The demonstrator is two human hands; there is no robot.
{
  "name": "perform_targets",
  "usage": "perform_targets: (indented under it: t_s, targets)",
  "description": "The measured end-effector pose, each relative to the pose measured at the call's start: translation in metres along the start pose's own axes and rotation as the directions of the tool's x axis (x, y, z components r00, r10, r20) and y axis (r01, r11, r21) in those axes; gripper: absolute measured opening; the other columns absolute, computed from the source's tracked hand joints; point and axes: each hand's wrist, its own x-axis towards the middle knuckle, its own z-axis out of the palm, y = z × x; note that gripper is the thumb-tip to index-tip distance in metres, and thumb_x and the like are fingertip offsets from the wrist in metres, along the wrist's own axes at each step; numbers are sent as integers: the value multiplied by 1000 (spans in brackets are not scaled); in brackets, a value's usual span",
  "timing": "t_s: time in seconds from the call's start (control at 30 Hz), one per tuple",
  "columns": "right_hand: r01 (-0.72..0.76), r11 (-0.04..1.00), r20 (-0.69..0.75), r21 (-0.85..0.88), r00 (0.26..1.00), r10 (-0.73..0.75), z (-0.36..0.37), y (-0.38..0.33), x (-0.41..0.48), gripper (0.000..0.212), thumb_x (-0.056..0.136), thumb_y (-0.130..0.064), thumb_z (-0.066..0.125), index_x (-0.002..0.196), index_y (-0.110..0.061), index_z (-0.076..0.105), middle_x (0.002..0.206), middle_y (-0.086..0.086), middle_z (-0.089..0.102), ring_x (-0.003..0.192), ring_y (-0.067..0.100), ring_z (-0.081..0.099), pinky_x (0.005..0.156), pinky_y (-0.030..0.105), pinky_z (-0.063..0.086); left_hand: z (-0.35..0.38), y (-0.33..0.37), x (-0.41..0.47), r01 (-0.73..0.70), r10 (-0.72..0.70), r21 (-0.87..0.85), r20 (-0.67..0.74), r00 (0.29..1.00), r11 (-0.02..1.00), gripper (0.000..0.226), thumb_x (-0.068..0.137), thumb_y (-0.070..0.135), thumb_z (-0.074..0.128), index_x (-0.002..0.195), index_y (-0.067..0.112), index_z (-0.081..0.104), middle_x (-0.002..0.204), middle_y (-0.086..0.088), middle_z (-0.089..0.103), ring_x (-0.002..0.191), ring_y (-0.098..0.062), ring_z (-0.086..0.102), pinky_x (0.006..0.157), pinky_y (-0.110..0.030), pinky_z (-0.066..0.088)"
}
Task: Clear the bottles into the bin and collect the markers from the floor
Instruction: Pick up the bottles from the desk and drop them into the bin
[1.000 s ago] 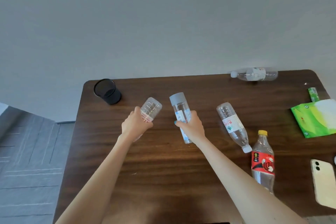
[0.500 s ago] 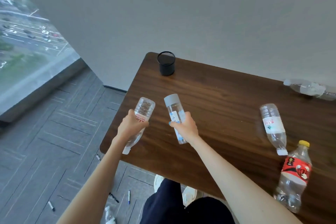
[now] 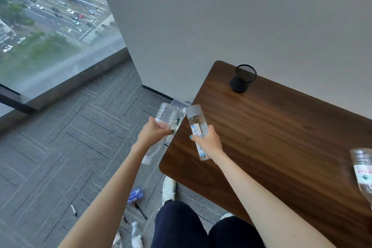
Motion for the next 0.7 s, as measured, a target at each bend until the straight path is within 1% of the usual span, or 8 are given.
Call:
perform_targets:
  t_s: [0.17, 0.3, 0.37, 0.43, 0.5, 0.57, 0.6, 0.7]
  targets:
    - [-127, 988, -98, 90, 986, 136, 45, -34, 31, 48, 76, -38, 73, 107, -21, 40, 108, 2, 60, 93, 21, 64, 86, 47, 54, -39, -8, 65, -20, 12, 79, 104, 994, 997, 84, 72, 48, 77, 132, 9, 34, 123, -14, 58, 107, -32, 59, 94, -49, 50]
    - [-158, 980, -142, 124, 974, 175, 65, -57, 50, 49, 77, -38, 72, 109, -22, 38, 107, -1, 61, 93, 22, 65, 85, 47, 54, -53, 2, 106, -48, 26, 148, 149, 988, 988, 84, 74, 49, 75, 133, 7, 33, 125, -14, 57, 110, -32, 58, 95, -47, 50]
    - [-170, 975, -159, 143, 969, 192, 71, -64, 58, 51, 77, -36, 72, 110, -22, 35, 108, -1, 60, 94, 22, 64, 86, 47, 54, -58, 12, 124, -87, 67, 120, 163, 984, 989, 88, 72, 53, 75, 134, 6, 33, 126, -13, 57, 111, -32, 58, 95, -48, 49]
    - [-186, 970, -186, 154, 959, 214, 73, -68, 64, 51, 78, -36, 71, 110, -22, 34, 108, -1, 59, 96, 23, 64, 87, 48, 53, -62, 25, 142, -147, 132, 84, 155, 979, 986, 106, 66, 63, 72, 143, 9, 23, 137, -13, 52, 121, -33, 53, 101, -52, 44]
    - [-202, 967, -216, 155, 948, 233, 73, -69, 69, 51, 79, -38, 71, 110, -23, 33, 106, -3, 58, 96, 23, 63, 87, 48, 53, -64, 34, 157, -195, 182, 91, 131, 974, 977, 117, 68, 65, 70, 153, 15, 6, 155, -11, 32, 139, -35, 36, 110, -59, 30]
    - [-219, 962, -236, 161, 938, 253, 73, -68, 73, 49, 80, -38, 70, 109, -22, 34, 101, -4, 57, 94, 23, 64, 86, 48, 54, -64, 36, 166, -208, 196, 103, 119, 973, 973, 116, 75, 62, 68, 154, 16, -3, 161, -8, 15, 146, -34, 20, 114, -61, 21]
    - [-227, 960, -243, 164, 934, 262, 73, -68, 74, 49, 80, -39, 69, 109, -22, 34, 100, -5, 57, 94, 23, 64, 85, 47, 54, -64, 35, 168, -216, 204, 94, 122, 971, 972, 113, 77, 60, 67, 154, 16, -3, 162, -8, 14, 147, -33, 19, 114, -60, 21]
    - [-248, 954, -252, 169, 925, 285, 75, -67, 77, 48, 80, -40, 69, 109, -20, 36, 100, -3, 58, 93, 24, 64, 85, 47, 54, -61, 23, 171, -238, 225, 68, 153, 962, 969, 99, 84, 51, 65, 154, 16, 6, 158, -11, 27, 143, -33, 30, 112, -55, 30]
